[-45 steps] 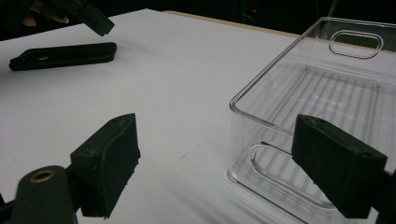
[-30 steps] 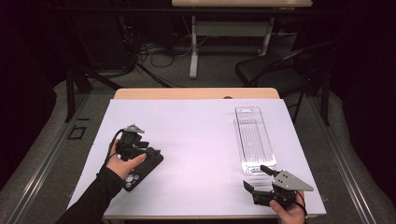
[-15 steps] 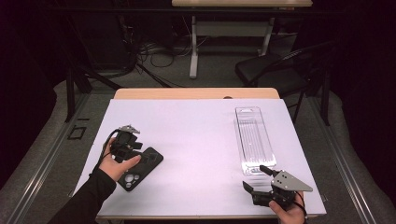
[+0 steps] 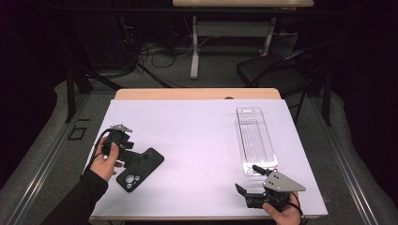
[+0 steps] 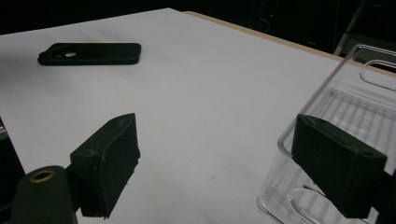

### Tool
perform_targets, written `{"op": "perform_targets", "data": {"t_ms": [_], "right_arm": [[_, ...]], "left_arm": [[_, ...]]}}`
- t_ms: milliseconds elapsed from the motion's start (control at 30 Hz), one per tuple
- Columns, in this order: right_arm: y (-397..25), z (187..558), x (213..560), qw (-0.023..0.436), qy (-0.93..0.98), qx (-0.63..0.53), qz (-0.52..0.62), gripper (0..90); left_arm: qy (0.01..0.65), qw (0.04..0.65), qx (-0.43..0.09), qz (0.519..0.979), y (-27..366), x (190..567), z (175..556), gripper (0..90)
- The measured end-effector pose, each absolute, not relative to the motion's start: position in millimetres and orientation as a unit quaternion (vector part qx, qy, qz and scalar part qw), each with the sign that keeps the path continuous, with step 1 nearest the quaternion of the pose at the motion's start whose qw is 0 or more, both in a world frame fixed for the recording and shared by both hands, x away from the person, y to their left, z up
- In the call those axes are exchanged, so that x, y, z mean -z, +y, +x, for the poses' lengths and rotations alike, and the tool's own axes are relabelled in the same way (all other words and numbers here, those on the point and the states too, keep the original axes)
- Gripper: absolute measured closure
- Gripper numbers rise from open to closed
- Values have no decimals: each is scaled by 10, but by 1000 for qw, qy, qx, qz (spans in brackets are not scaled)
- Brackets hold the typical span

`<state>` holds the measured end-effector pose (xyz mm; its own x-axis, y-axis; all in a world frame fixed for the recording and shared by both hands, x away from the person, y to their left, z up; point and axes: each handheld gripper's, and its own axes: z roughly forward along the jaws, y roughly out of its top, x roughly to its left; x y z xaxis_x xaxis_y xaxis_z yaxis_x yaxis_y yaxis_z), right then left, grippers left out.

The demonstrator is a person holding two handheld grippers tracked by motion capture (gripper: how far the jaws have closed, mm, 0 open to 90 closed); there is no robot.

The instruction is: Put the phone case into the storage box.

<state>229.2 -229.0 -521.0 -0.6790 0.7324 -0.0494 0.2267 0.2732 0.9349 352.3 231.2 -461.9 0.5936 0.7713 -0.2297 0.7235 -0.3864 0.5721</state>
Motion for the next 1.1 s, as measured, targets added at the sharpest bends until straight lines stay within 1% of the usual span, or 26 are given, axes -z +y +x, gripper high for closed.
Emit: {"op": "perform_targets", "data": {"t_ms": [67, 100, 200, 467, 600, 700, 900, 933, 1100], "right_arm": [[-2239, 2305, 5197, 244, 761, -514, 310, 144], [-2239, 2305, 5197, 244, 761, -514, 310, 144], [-2135, 2358, 5175, 239, 765, -517, 303, 145], [-1930, 2467, 5137, 225, 767, -528, 288, 145], [-1858, 2488, 5144, 222, 771, -528, 278, 145], [-1836, 2483, 5153, 222, 773, -527, 275, 144], [-1855, 2471, 5195, 222, 771, -527, 280, 145], [-1871, 2471, 5211, 222, 769, -528, 284, 145], [-1890, 2468, 5232, 222, 766, -530, 288, 145]], "left_arm": [[443, 313, -34, 840, 2321, 4615, 3520, 15], [443, 313, -34, 840, 2321, 4615, 3520, 7], [436, 281, -46, 854, 2318, 4615, 3511, 6], [424, 268, -37, 864, 2311, 4639, 3535, 6], [419, 248, -38, 873, 2288, 4674, 3549, 6], [418, 248, -35, 873, 2286, 4689, 3557, 6], [410, 222, -32, 884, 2278, 4741, 3601, 6], [411, 210, -32, 887, 2263, 4776, 3616, 6], [413, 196, -22, 889, 2240, 4864, 3652, 6]]}}
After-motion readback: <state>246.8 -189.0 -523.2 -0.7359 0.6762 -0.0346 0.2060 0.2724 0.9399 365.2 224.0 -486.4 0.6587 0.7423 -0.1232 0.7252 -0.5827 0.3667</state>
